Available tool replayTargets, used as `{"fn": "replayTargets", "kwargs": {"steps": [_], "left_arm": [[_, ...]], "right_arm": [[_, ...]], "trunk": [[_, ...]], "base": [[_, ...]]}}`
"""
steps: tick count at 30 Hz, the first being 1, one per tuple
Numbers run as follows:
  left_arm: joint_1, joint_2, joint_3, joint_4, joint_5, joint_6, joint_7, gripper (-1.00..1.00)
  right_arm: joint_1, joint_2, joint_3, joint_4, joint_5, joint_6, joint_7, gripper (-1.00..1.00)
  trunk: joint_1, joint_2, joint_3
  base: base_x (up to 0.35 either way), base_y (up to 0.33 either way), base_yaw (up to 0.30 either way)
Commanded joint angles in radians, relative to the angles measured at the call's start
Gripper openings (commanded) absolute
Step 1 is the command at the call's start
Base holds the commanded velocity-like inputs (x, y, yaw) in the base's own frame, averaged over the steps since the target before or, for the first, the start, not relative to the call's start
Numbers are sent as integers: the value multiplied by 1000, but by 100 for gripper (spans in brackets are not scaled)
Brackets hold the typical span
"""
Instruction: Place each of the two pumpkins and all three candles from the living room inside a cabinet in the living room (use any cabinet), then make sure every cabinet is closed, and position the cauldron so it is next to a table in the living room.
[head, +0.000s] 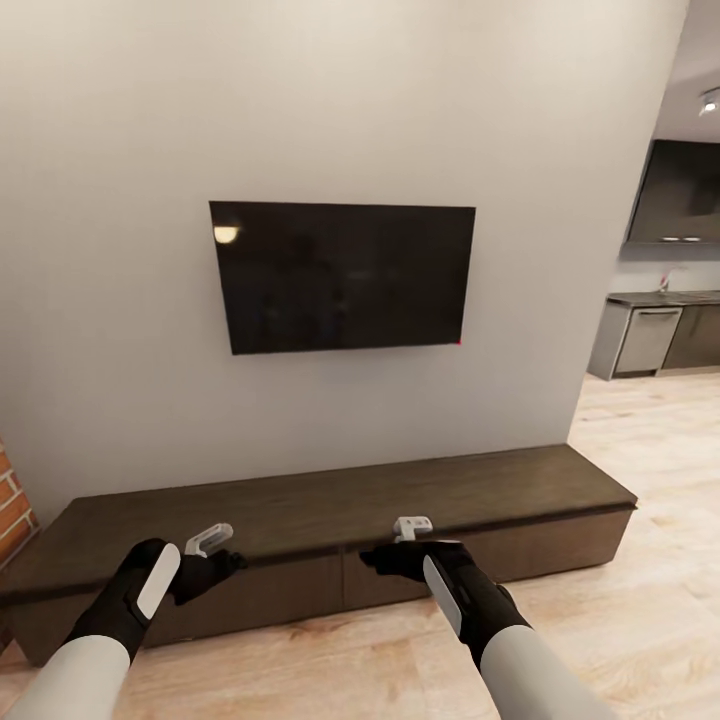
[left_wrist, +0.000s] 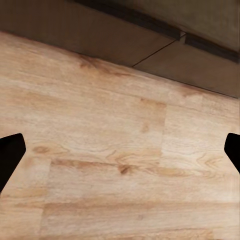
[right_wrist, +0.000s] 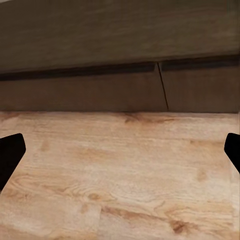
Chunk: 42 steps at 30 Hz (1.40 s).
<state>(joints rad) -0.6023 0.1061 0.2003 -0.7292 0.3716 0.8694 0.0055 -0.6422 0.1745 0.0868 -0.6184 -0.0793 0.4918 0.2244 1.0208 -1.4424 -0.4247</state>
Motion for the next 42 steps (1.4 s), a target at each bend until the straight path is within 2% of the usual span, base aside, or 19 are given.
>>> {"fn": "replayTargets", "kwargs": {"steps": [1, 9, 17, 21, 23, 25, 26, 29, 31, 35, 42], "left_arm": [[-1, 0, 2, -1, 3, 5, 1, 100], [-1, 0, 2, -1, 3, 5, 1, 100], [-1, 0, 4, -1, 4, 5, 0, 100], [-1, 1, 9, 0, 10, 6, -1, 100], [-1, 3, 11, 0, 27, 6, -2, 100], [-1, 6, 12, 2, 65, 6, -2, 100], [-1, 7, 12, 4, 79, 6, -2, 100], [-1, 12, 11, 9, 161, 4, -2, 100], [-1, 13, 11, 10, 188, 4, -1, 100], [-1, 13, 9, 10, 204, 3, -2, 100], [-1, 13, 8, 10, 209, 5, -4, 100]], "right_arm": [[-1, 0, 1, -1, -8, 6, -2, 100], [-1, 0, 0, -1, -8, 5, -1, 100], [-1, 0, -1, 0, -8, 4, 7, 100], [-1, 0, -5, -17, -9, 4, 96, 100], [-1, 0, -6, -72, -9, 13, 195, 100], [-1, 0, -8, -152, -11, 23, 278, 100], [-1, 0, -9, -169, -11, 27, 293, 100], [1, 0, -11, -234, -38, 51, 341, 100], [1, 0, -11, -249, -64, 59, 351, 100], [1, 0, -12, -258, -84, 63, 357, 100], [1, 0, -12, -255, -89, 61, 359, 100]], "trunk": [[0, -1, -1], [0, -1, -1], [0, -1, -1], [0, -1, -1], [0, -1, -1], [0, -1, -1], [0, -1, -1], [0, -1, -1], [0, -1, -1], [0, -1, -1], [0, -1, -1]], "base": [[224, 16, 0], [199, 4, 0], [31, 0, 0], [2, 0, 0], [0, 0, 0], [0, 0, 0], [0, 0, 0], [0, 0, 0], [0, 0, 0], [0, 0, 0], [0, 0, 0]]}}
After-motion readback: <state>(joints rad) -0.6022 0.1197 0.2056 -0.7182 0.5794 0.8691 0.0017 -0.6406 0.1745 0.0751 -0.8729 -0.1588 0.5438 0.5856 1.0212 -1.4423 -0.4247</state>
